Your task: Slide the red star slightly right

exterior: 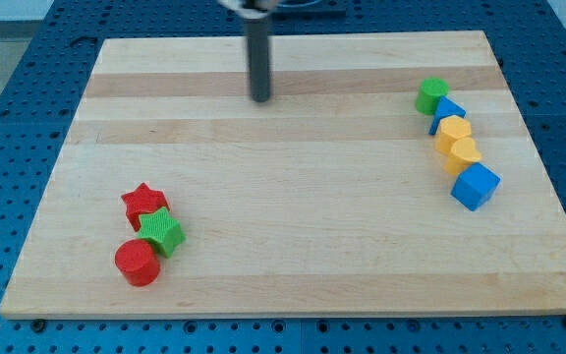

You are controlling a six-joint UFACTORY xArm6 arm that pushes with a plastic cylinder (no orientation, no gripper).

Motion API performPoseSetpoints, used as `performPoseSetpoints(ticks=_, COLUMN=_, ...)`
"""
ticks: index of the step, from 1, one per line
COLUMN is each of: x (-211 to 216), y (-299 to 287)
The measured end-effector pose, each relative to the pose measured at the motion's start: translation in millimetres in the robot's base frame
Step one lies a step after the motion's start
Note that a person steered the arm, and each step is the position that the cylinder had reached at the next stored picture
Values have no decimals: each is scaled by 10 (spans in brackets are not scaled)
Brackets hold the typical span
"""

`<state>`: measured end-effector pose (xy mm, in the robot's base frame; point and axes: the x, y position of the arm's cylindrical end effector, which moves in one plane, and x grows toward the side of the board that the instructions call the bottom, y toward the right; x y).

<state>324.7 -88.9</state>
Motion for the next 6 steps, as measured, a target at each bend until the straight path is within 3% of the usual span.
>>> performPoseSetpoints(ticks=2, x=980, y=-1498)
performPoseSetpoints(ticks=3, x=1457, y=-1788)
performPoseSetpoints(ticks=4, x=1859, y=-1823)
performPoseSetpoints(ticks=6, x=1916, y=-1169)
